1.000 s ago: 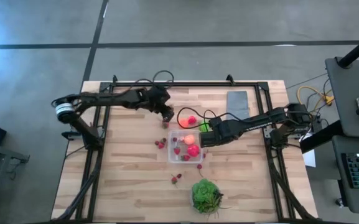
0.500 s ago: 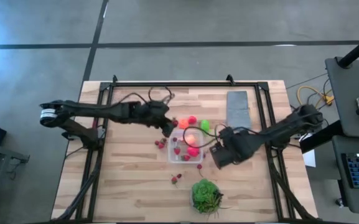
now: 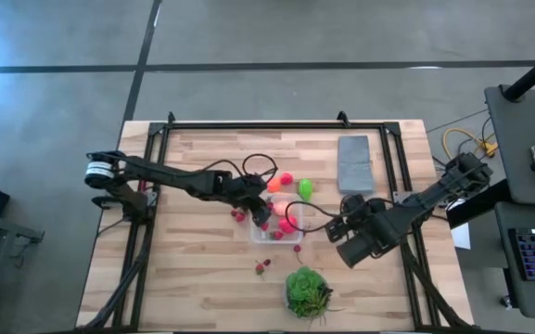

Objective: Pick and placing Produce into tupperware
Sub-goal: Put the red strawberry into the transparent container, then put the green melon into the transparent container

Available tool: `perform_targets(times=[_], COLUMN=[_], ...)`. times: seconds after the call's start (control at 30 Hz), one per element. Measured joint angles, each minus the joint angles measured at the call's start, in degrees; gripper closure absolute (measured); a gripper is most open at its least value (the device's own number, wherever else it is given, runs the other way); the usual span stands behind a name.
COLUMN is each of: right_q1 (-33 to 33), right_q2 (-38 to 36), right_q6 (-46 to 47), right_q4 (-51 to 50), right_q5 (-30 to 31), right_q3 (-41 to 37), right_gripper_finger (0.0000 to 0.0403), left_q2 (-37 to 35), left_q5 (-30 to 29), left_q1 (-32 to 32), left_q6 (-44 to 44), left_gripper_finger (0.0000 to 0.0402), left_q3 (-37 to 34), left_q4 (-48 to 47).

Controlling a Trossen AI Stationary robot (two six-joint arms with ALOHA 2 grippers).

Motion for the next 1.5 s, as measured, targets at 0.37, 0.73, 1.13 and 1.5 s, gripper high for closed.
perform_targets(times=[0.37, 0.73, 1.13, 1.5], right_q1=[-0.1, -2.3, -20.8, -36.1], right_q2=[-3.5, -4.1, -4.2, 0.0], right_q6=[3.4, 6.5, -12.2, -33.5], right_q4=[-5.5, -4.0, 7.2, 28.8], right_q5=[1.6, 3.1, -10.8, -23.4], right_q3=[0.0, -0.2, 0.1, 0.1], right_gripper_finger=[0.0155, 0.0158, 0.0153, 0.0162], left_q2=[3.3, 1.6, -5.5, -15.1], left_q5=[-0.1, 0.3, 0.9, -13.3], left_q1=[-0.1, -0.1, -0.1, -0.2], left_q6=[1.9, -1.6, 5.4, 20.1], left_gripper_finger=[0.025, 0.0157, 0.0148, 0.0148], left_q3=[0.0, 0.0, -1.4, -2.3], left_q4=[-0.1, -2.6, -12.5, -11.5])
